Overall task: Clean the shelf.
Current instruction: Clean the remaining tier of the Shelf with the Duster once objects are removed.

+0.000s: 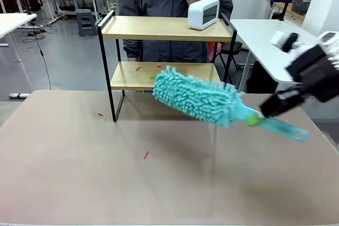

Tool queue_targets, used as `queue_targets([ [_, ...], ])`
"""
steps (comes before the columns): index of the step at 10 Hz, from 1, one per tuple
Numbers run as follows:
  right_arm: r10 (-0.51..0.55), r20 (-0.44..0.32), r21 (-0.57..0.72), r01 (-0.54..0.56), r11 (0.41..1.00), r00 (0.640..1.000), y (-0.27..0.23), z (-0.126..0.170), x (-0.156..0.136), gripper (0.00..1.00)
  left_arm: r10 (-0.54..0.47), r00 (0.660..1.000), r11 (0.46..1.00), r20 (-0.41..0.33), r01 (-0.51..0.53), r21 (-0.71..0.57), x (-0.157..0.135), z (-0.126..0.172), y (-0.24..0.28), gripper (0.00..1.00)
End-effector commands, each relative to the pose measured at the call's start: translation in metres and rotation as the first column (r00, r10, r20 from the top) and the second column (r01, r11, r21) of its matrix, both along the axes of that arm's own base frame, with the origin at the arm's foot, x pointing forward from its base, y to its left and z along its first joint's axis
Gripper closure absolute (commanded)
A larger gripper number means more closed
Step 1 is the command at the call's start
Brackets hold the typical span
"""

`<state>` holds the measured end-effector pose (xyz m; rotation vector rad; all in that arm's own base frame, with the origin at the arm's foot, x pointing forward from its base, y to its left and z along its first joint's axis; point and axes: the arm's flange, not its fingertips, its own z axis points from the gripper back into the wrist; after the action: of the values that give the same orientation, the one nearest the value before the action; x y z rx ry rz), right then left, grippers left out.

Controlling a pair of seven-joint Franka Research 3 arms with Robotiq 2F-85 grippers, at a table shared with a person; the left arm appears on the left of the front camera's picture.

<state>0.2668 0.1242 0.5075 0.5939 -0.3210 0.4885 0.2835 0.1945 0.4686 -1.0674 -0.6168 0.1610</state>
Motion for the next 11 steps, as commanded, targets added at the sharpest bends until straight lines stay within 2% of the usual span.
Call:
queue_targets([
  [1,-0.166,0.054,0.094,0.161,0.983,0.985,-0.035,-0.025,-0.011,0.88,0.0,1.0,1.0,0.029,0.0,-0.008,0.0,-0.001,-0.001,0.0],
  [2,0.0,0.0,0.0,0.0,1.0,1.0,0.0,0.0,0.0,0.88,0.0,1.0,1.0,0.029,0.0,-0.008,0.0,-0.001,-0.001,0.0],
  [4,-0.171,0.044,0.073,0.168,0.983,0.984,-0.008,0.001,0.027,0.88,0.0,1.0,1.0,0.029,0.0,-0.008,0.0,-0.001,-0.001,0.0],
  [5,-0.213,0.048,0.081,0.208,0.975,0.976,-0.001,0.0,0.045,0.88,0.0,1.0,1.0,0.029,0.0,-0.008,0.0,-0.001,-0.001,0.0],
  [11,-0.373,0.05,0.092,0.368,0.925,0.926,0.048,-0.015,0.119,0.88,0.0,1.0,1.0,0.029,0.0,-0.008,0.0,-0.001,-0.001,0.0],
])
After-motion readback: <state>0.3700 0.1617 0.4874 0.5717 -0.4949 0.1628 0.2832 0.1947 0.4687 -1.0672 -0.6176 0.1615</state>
